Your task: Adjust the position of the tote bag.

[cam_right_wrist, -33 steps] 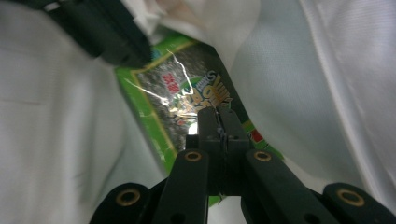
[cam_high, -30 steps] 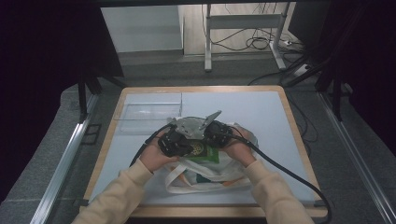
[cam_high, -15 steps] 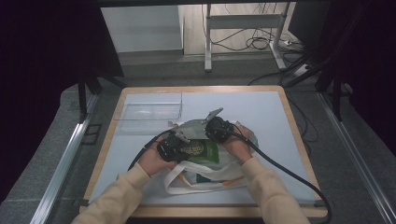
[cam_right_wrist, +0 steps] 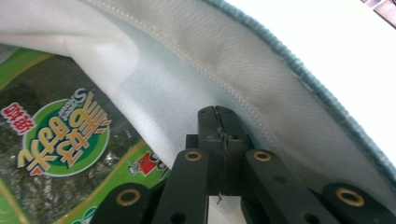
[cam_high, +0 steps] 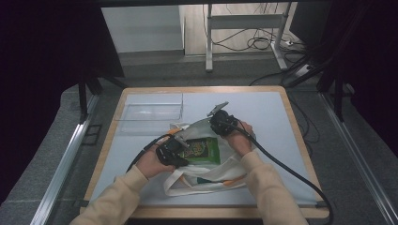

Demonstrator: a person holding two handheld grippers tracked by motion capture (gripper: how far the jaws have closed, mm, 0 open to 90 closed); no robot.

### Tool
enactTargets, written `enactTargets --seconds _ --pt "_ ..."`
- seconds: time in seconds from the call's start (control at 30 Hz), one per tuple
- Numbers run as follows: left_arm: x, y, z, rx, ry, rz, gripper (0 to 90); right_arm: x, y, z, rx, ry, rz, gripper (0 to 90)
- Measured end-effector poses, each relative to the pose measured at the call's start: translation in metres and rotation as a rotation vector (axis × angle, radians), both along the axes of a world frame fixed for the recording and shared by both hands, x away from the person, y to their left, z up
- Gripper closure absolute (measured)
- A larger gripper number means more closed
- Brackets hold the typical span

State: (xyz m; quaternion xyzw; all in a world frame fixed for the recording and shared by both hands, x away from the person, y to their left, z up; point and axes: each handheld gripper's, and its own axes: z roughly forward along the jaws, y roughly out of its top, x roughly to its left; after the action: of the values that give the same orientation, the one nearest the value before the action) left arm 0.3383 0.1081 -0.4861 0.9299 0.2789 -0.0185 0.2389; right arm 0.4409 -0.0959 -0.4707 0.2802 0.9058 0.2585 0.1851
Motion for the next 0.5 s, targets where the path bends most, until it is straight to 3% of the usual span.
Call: enactTargets --seconds 0.5 --pt "-0.0050 0.0007 -0.0018 -0.008 0.030 -0.023 90.0 0.0024 -0.0020 -0.0006 -0.007 -0.001 -0.008 89.6"
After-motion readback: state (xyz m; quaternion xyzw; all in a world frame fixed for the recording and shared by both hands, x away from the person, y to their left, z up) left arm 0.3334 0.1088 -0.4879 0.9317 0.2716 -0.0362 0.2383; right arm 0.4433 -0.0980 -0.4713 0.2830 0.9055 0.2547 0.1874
